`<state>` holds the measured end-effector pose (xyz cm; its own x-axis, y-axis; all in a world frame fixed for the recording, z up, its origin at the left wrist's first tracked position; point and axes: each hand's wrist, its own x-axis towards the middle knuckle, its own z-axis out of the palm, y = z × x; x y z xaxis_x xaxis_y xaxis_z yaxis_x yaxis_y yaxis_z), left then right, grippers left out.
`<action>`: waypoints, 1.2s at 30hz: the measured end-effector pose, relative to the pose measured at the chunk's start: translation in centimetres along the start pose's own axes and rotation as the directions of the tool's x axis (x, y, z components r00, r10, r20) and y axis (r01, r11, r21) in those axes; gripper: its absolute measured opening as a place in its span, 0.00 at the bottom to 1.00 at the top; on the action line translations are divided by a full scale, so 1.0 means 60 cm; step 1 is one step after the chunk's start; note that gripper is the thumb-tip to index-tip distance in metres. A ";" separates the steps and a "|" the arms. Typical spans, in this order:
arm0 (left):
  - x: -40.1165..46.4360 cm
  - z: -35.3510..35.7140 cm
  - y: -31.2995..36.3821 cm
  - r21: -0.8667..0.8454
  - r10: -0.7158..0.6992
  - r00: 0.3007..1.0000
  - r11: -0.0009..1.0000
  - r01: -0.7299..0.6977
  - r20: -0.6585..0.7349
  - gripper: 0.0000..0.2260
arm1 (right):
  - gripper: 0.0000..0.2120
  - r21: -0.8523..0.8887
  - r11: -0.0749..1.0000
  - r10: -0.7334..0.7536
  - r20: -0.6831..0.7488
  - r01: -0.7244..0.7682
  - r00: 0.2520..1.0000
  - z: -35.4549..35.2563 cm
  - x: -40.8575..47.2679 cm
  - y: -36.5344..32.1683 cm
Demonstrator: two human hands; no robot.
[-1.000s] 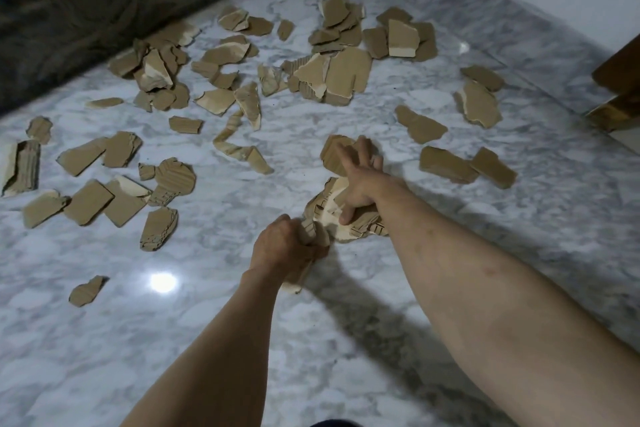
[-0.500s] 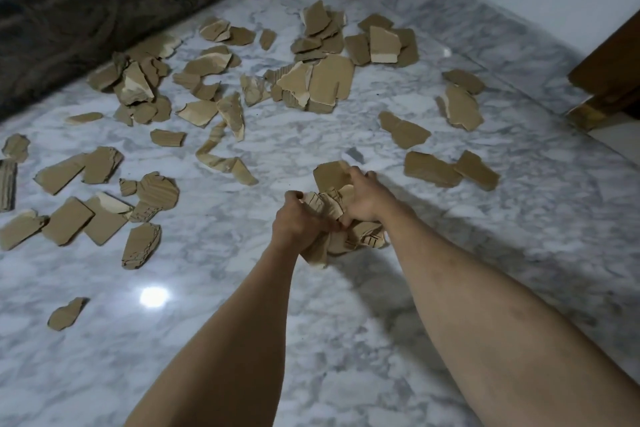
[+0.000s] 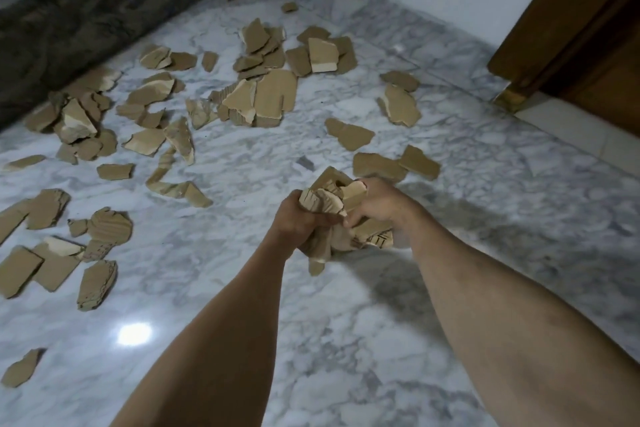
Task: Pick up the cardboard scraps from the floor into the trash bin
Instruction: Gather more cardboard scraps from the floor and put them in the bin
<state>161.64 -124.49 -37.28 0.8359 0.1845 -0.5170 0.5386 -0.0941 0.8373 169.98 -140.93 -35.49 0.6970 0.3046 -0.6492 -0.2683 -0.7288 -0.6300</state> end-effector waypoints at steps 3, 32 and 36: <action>-0.012 0.020 0.044 -0.083 -0.018 0.997 0.996 0.024 0.079 0.28 | 0.29 -0.022 0.999 0.041 0.004 -0.041 0.999 -0.046 -0.031 0.002; -0.105 0.065 -0.077 0.811 -0.013 0.998 0.582 0.057 -0.060 0.30 | 0.44 -0.007 0.973 0.216 -0.340 -0.233 0.915 -0.129 0.065 0.076; -0.110 0.069 -0.074 0.748 -0.061 0.988 0.647 0.147 -0.141 0.30 | 0.44 -0.069 0.958 0.230 -0.394 -0.278 0.890 -0.119 0.069 0.062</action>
<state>154.17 -129.33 -38.34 0.7782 0.3258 -0.5369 0.5503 -0.7657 0.3330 176.64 -146.79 -37.50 0.8205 -0.1388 -0.5545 -0.4055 -0.8250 -0.3935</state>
